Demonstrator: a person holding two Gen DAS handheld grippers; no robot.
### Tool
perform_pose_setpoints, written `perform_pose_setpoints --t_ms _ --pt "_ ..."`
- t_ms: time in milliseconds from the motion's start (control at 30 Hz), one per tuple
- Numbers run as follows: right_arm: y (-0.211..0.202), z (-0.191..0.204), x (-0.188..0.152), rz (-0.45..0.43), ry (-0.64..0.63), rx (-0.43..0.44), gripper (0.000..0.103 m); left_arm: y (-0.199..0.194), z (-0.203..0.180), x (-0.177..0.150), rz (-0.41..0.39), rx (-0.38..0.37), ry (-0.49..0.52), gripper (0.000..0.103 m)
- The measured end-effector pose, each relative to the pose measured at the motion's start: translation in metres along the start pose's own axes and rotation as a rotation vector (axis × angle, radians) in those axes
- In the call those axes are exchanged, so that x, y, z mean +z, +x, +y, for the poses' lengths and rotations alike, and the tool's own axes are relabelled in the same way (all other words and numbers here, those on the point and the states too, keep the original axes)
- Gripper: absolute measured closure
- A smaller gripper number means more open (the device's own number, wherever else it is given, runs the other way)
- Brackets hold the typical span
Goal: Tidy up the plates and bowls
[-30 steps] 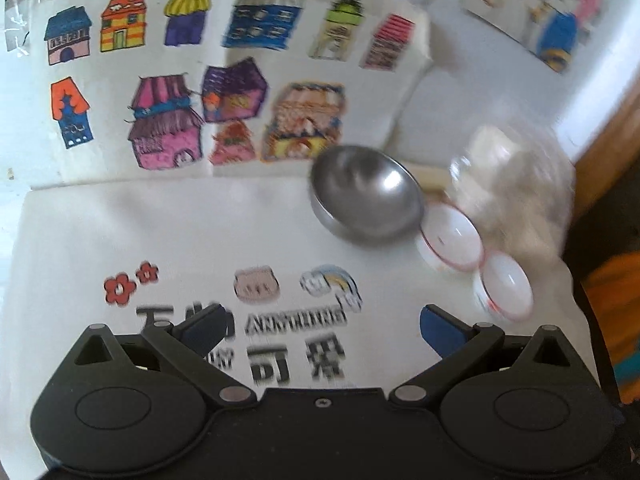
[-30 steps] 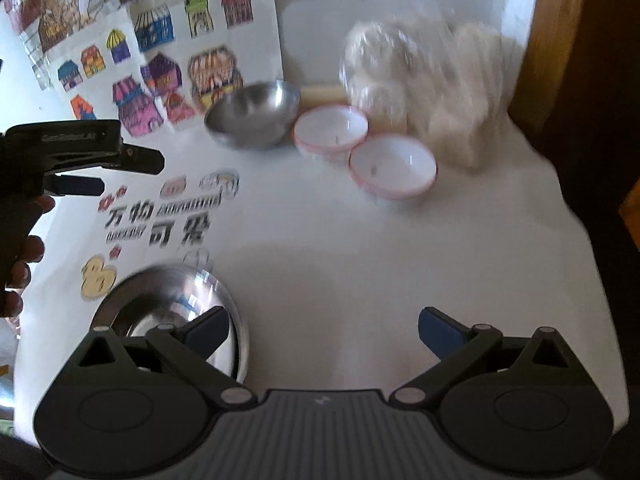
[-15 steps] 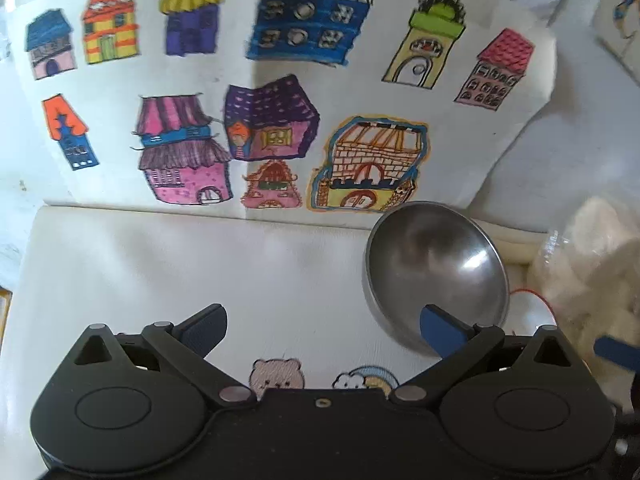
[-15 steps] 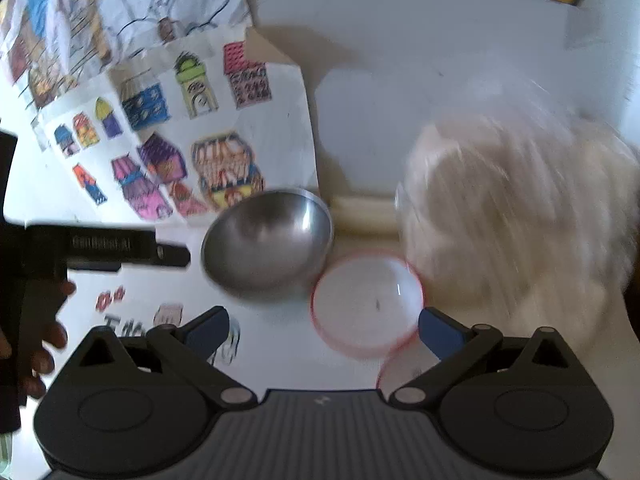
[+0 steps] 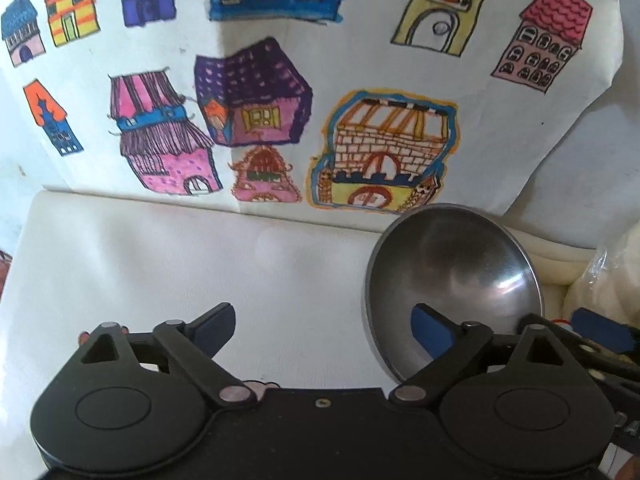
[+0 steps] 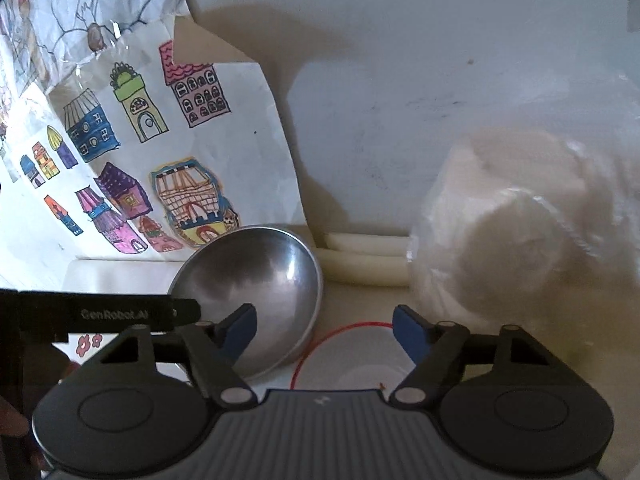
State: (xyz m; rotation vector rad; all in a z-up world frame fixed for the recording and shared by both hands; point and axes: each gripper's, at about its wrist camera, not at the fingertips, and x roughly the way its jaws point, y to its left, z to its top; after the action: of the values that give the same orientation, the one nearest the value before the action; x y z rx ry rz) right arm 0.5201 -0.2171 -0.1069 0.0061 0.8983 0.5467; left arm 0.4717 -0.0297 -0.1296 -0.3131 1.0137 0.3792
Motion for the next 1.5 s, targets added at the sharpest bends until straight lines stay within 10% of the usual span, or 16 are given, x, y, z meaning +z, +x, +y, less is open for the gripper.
perform_pose_setpoints --t_ms 133,400,1000,1500 --pt "0.008 0.004 0.002 -0.004 0.007 0.007 0.038 0.007 -0.002 -0.002 0.031 -0.006 -0.021 0.026" --pt "0.023 0.005 0.006 0.044 -0.017 0.018 0.08 0.014 -0.001 -0.003 0.072 -0.123 -0.071 0.086" --pt "-0.059 0.026 -0.021 0.005 0.038 0.023 0.088 -0.063 0.016 -0.031 0.064 -0.246 0.005 0.088" --pt "-0.182 0.021 -0.149 -0.013 0.287 -0.153 0.087 -0.112 -0.019 -0.126 0.174 -0.44 0.307 0.087"
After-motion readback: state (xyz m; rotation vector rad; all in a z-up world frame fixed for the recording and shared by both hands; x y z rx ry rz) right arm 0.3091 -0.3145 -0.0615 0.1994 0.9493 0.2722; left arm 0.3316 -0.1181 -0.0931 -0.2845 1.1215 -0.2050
